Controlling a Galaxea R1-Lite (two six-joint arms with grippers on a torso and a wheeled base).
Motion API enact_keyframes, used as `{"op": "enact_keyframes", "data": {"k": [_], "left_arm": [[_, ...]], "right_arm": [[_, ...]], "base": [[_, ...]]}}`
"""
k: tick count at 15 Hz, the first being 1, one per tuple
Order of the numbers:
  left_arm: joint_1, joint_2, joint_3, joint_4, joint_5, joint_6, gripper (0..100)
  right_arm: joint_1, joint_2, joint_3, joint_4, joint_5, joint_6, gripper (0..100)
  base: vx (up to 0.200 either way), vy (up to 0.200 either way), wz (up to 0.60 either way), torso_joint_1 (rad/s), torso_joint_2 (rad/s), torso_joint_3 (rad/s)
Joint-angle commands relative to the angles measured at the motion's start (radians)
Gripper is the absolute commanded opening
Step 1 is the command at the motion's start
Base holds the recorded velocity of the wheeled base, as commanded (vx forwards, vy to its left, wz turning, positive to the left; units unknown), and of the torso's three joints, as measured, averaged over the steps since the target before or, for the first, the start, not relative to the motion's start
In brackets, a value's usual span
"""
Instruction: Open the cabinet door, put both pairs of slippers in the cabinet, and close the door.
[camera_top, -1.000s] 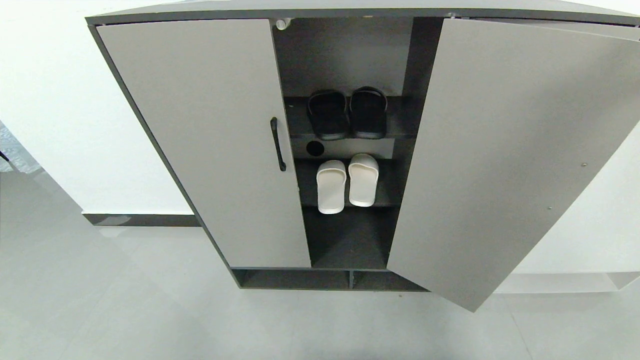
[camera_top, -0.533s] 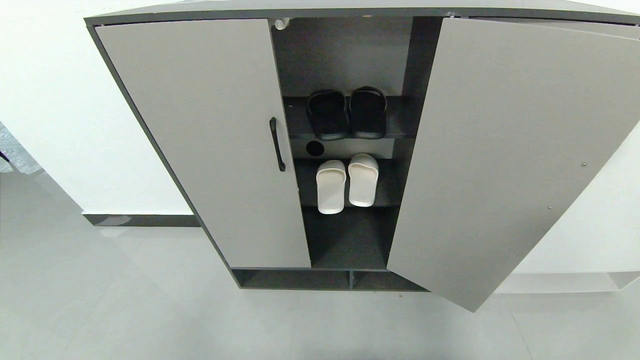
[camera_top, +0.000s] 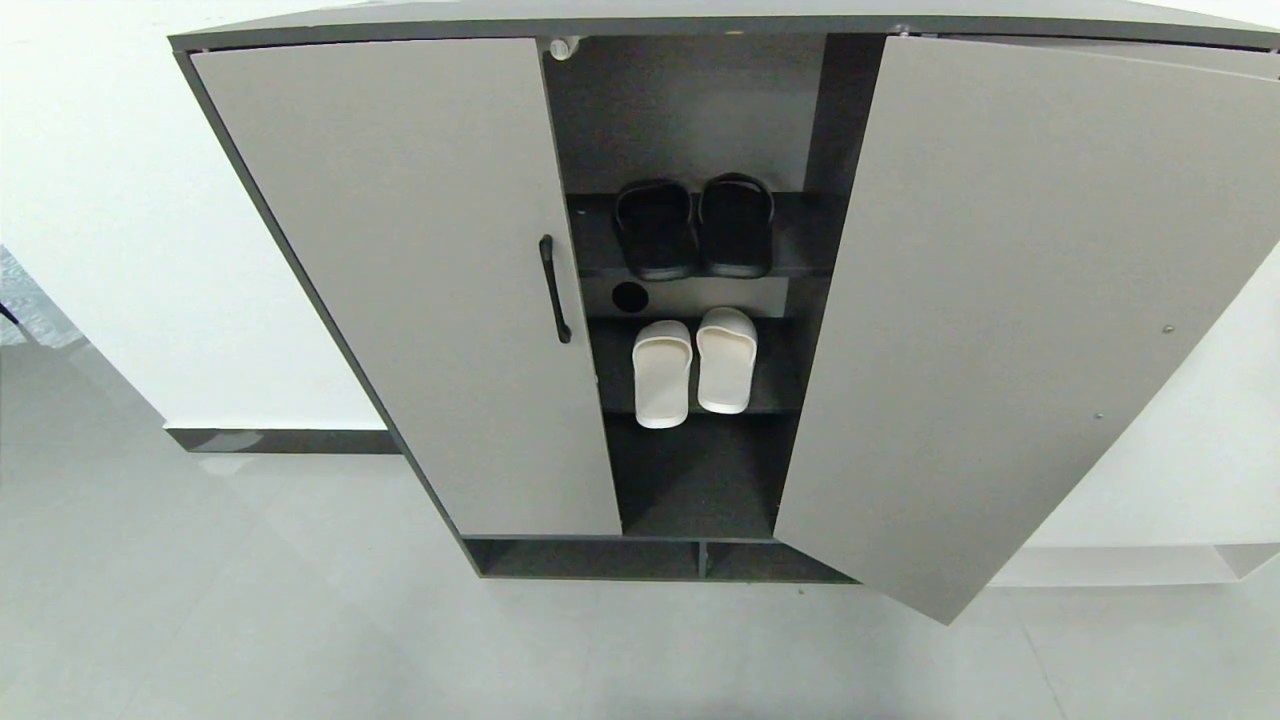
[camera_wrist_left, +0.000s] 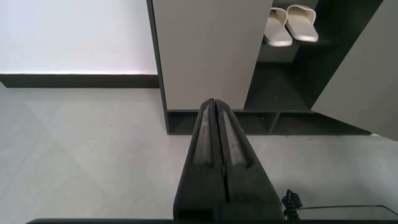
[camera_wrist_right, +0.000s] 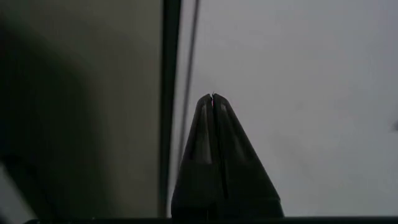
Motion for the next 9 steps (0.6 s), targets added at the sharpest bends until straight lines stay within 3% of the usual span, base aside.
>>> {"op": "enact_keyframes", "data": {"k": [1,3,6,9], "left_arm": [[0.0,0.001,0.0,0.0,0.0,-0.001,0],[0.0,0.001,0.0,0.0,0.0,-0.002,0],[0.0,0.001,0.002,0.0,0.0,-0.002,0],[0.0,0.001,0.0,0.0,0.001,-0.004,0]], "right_arm": [[-0.01,0.103,-0.037,0.001,0.106,0.015,0],[-0.003,0.177,-0.069,-0.002,0.193,0.013,0],[0.047,0.217,-0.055,-0.008,0.226,0.013,0],[0.188,0.266,-0.035,-0.086,0.272,0.012,0]], "base": [[0.0,0.0,0.0,0.0,0.0,0.0],[0.0,0.0,0.0,0.0,0.0,0.0],[0.0,0.0,0.0,0.0,0.0,0.0],[0.0,0.0,0.0,0.0,0.0,0.0]]}}
